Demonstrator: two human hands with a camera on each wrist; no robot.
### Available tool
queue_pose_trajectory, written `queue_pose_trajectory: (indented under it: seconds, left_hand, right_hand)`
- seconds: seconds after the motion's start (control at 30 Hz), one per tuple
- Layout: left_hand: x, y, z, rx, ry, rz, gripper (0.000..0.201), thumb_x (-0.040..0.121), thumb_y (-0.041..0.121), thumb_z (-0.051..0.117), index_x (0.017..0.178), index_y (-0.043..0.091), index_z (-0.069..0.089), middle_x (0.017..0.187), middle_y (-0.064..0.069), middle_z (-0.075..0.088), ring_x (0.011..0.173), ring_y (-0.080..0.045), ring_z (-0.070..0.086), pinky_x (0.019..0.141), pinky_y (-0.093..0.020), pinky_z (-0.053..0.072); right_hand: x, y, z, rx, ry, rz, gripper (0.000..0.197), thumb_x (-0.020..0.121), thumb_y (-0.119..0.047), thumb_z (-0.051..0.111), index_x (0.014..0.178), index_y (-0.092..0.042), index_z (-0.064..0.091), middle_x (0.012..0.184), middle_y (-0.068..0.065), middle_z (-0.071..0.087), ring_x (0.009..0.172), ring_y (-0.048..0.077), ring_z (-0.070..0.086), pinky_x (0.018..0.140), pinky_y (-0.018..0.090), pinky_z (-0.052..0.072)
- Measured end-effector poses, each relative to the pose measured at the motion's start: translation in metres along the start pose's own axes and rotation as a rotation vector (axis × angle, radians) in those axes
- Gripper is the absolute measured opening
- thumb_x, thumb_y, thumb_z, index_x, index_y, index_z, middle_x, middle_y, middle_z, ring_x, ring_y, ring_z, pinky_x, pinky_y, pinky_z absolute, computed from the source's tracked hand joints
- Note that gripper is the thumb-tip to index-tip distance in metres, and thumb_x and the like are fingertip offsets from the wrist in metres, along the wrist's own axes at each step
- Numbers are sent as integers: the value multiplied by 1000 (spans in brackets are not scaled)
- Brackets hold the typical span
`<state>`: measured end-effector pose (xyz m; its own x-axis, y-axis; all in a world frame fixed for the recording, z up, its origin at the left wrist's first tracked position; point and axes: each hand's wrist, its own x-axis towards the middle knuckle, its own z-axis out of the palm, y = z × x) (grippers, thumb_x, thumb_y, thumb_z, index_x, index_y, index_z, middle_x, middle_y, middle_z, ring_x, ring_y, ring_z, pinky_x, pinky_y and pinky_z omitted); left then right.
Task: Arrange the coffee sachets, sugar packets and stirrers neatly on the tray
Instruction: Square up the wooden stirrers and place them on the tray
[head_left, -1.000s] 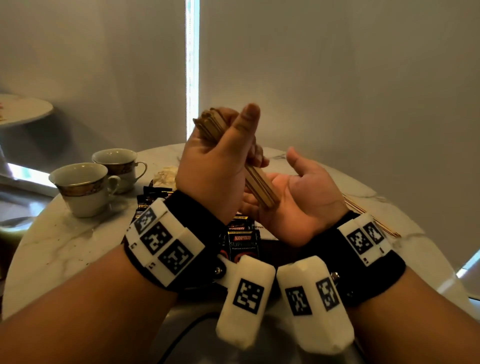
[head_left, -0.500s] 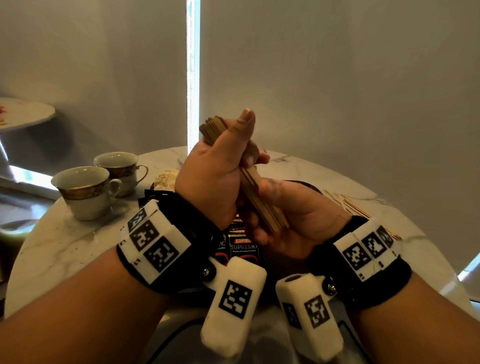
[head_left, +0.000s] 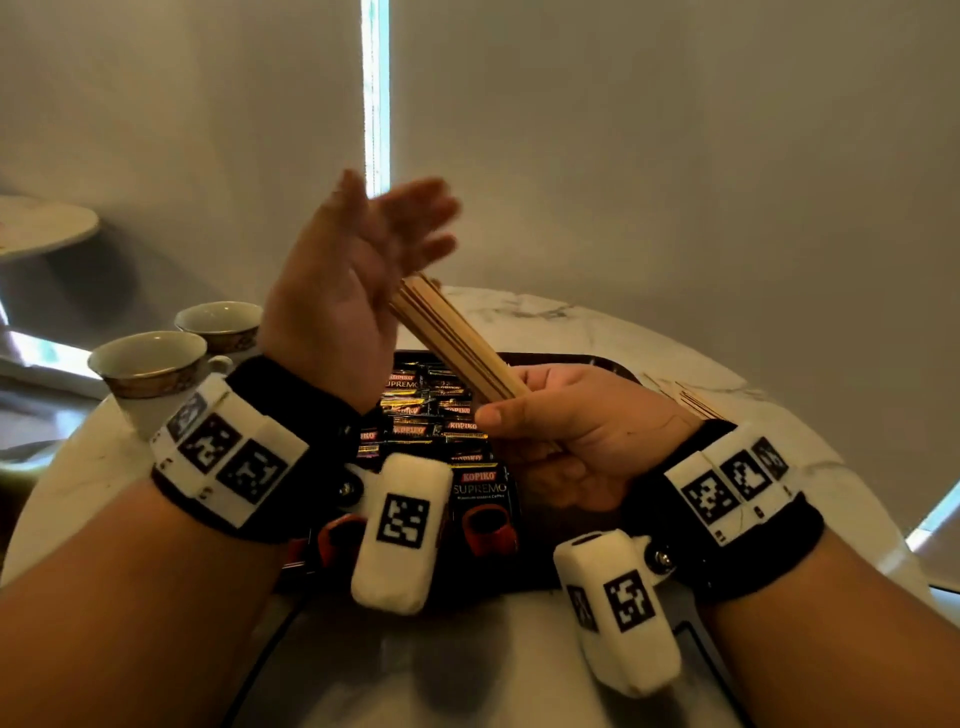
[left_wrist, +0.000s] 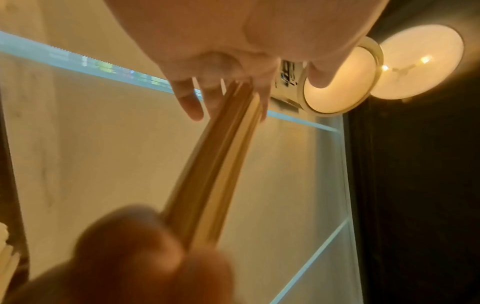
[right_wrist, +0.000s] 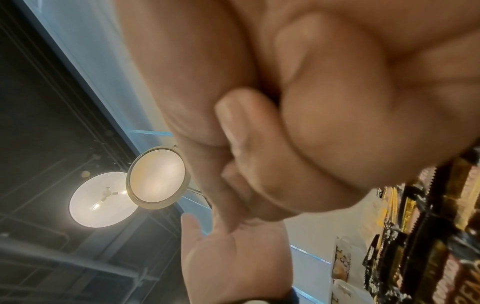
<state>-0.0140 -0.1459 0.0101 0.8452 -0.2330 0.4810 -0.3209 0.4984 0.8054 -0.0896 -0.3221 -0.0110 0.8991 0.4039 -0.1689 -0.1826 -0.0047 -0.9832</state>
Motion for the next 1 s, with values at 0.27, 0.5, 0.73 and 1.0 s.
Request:
queue_pose_trajectory:
  seconds: [0.27,0.5,0.73,1.0]
  left_hand:
    - [-5,-10,3,213,-164,9,57,99,50,29,114,12,69,115,-8,74,108,-28,71,93,-47,49]
    - [-10,-26,2,-7,-259,-208,99,46,61,92,125,11,60,117,-13,71,107,-28,69,82,-41,57]
    - [-23,-30,21,97,-320,-179,25,80,30,67,62,13,67,99,-18,75,94,-37,71,81,-50,55]
    - [-20,-25,21,-5,-112,-135,40,102,19,50,62,10,50,83,-9,75,77,-32,68,57,-36,57]
  right_hand:
    - [-1,-1,2,-10,-13,28,10,88,-17,64,81,-22,60,56,0,43,35,9,36,39,21,19]
    - [-4,-4,1,71,-64,16,4,88,-17,60,85,-20,59,54,-1,40,34,7,35,38,19,16]
    - [0,3,2,109,-80,-21,27,77,-25,75,86,-13,53,54,0,44,35,7,39,38,17,19]
    - [7,1,-11,319,-17,-58,85,70,-77,58,112,-3,58,89,17,58,69,29,59,62,34,46]
